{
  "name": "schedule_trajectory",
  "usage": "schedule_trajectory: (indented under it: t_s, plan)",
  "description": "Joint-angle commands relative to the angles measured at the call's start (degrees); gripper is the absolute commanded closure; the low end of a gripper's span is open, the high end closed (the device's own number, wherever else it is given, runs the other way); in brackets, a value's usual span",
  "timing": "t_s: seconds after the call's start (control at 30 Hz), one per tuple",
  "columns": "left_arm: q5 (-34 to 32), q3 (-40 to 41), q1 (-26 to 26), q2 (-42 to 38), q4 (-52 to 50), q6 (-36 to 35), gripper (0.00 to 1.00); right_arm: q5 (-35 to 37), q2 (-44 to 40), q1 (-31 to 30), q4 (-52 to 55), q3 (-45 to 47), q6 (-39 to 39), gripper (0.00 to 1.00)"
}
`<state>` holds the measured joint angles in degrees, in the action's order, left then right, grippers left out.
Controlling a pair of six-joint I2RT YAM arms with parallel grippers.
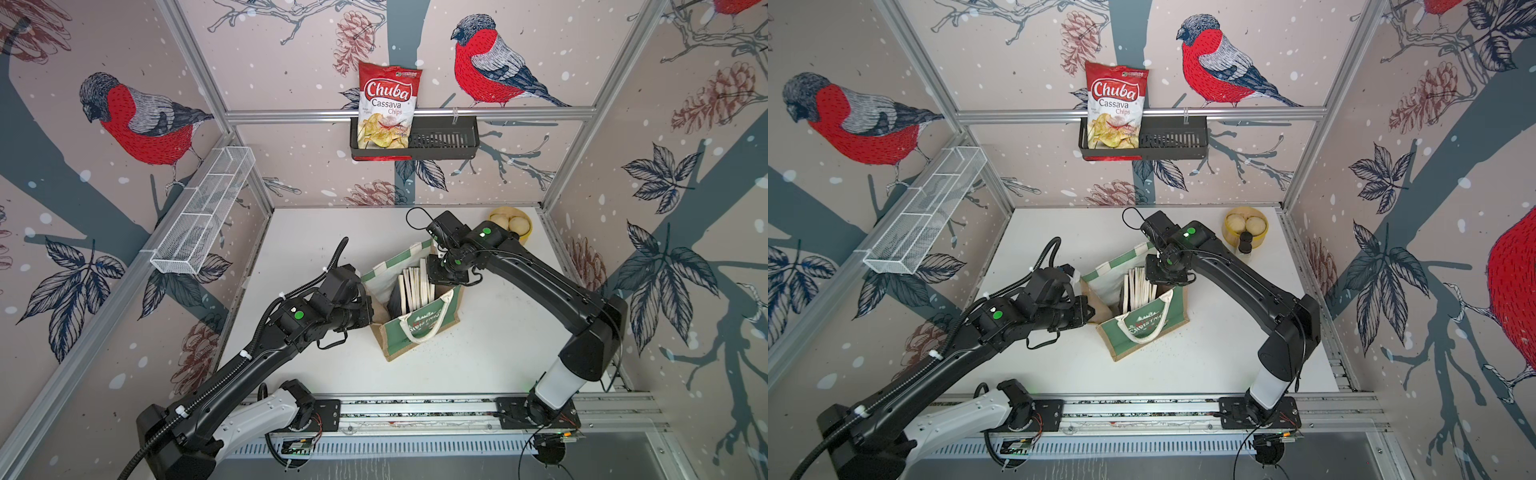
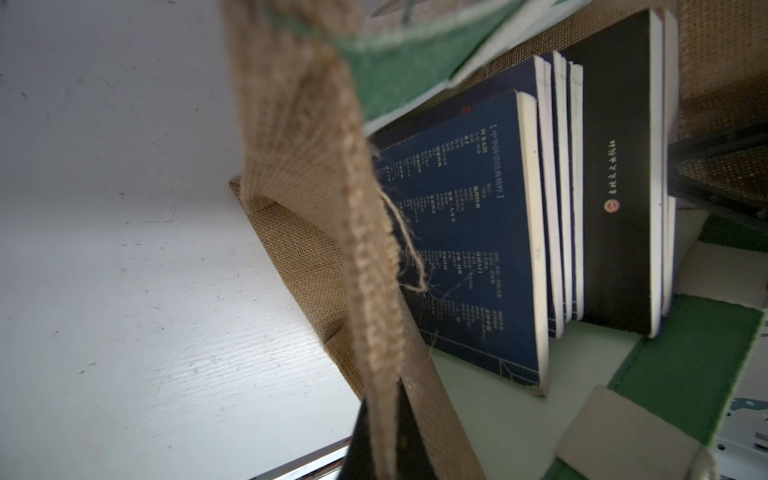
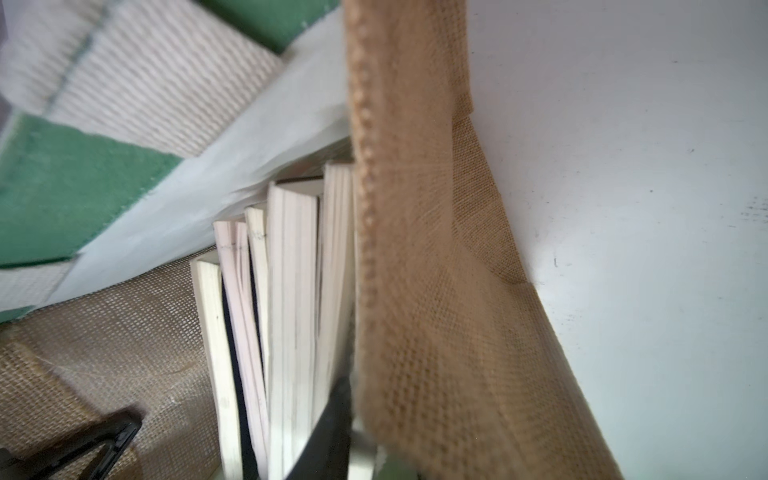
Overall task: Take out the books from the canvas bag
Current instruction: Pick up the book from the canvas bag.
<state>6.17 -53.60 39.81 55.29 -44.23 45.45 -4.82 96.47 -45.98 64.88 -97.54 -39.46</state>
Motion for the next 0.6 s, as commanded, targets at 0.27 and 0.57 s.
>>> schedule_trajectory:
  t_s: [0.27, 0.57]
  plan:
    - [-1.08, 0.36, -0.09, -0.87, -2.62, 0.00, 1.00, 0.31, 2.40, -0.28, -1.68, 1.88, -1.80, 0.76]
    - [-1.19, 1.16, -0.04, -2.11, -3.25, 0.43, 1.00, 1.58, 2.17, -0.80, -0.97, -1.44, -1.63, 0.91]
